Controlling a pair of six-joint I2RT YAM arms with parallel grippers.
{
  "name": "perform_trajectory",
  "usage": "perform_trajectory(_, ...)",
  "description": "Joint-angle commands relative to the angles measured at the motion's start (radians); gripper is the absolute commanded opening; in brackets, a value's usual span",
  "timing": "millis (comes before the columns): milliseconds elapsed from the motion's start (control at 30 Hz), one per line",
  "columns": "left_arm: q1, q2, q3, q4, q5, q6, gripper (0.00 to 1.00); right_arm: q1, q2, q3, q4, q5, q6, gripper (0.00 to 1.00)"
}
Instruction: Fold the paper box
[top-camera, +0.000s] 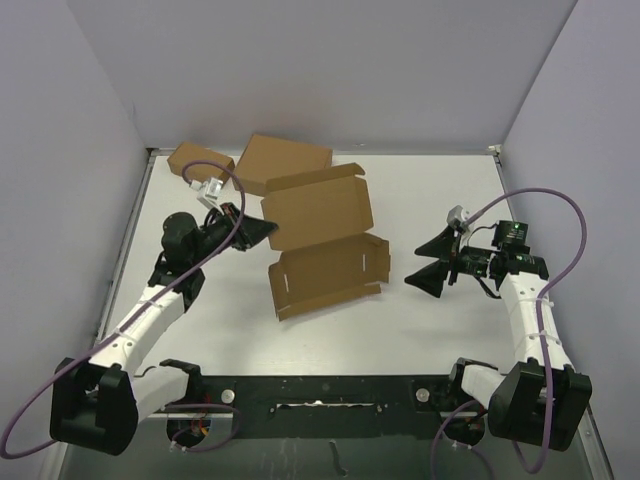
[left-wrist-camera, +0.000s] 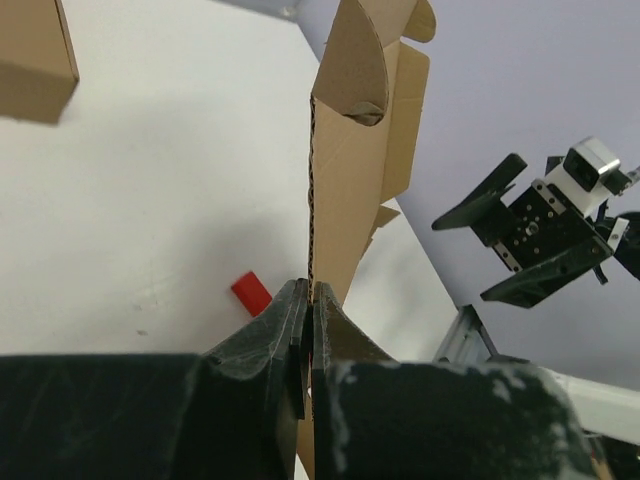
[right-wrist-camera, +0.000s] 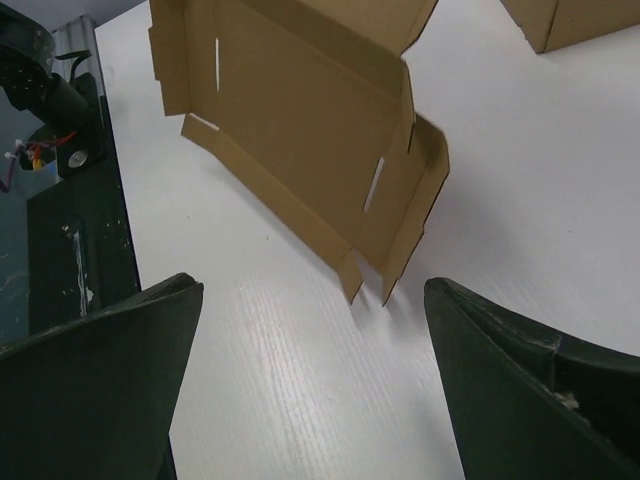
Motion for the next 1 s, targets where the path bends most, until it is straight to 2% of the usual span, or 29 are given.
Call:
perform_trajectory(0,-0.008,-0.078,-0.062,0.102,0.049,-0.096,0.0,-0.004,-0.033,0.017,-0.015,-0.064,-0.066,0.98)
perform_trajectory(200,-0.047,-0.122,-0.141,0.156,0.073,-0.107,0.0,-0.003,-0.062,-0.007,-0.075,-0.126,-0.183,0.98)
perform_trajectory(367,-0.073,-0.123,-0.157,0.181,0.088,-0.084,0.0,0.014,-0.028,0.05,-0.04,-0.121,-0.041,0.98)
perform_trajectory(467,-0.087,-0.115,-0.149,0.185,0.1,-0.066,0.0,0.044,0.015,0.164,-0.122,-0.091,-0.018,0.98)
perform_trajectory(600,-0.111,-0.106,-0.149,0.222,0.099,-0.06,0.0,0.106,0.069,0.247,-0.085,0.014,0.179,0.98)
perform_trajectory(733,-0.154,-0.095,-0.14,0.238,0.085,-0.041,0.0,0.144,0.105,0.259,0.012,0.03,0.364,0.98)
perform_trajectory(967,-0.216,-0.081,-0.115,0.222,0.056,-0.001,0.0,0.184,0.165,0.293,0.129,0.04,0.589,0.98)
